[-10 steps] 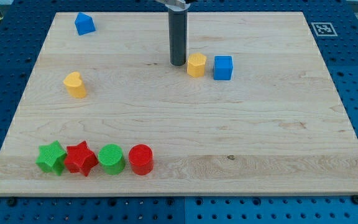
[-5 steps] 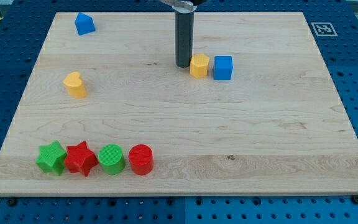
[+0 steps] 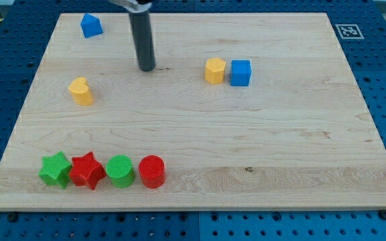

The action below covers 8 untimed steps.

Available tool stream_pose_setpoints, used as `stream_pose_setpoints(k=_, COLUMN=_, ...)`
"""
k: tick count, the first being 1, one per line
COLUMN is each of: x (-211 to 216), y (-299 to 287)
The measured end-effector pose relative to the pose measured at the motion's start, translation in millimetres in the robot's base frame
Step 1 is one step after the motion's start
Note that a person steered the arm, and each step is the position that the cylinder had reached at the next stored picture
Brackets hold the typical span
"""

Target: Keep the blue triangle to the left of the yellow hexagon

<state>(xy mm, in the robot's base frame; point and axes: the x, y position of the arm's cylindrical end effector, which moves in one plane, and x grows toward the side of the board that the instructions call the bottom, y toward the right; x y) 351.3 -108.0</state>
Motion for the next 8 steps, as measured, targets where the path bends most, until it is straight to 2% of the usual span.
stream_pose_setpoints(k=4, x=-85, y=-196)
stream_pose_setpoints(k=6, x=-122, y=-181)
stream_pose_setpoints(k=8, x=-131, y=-135)
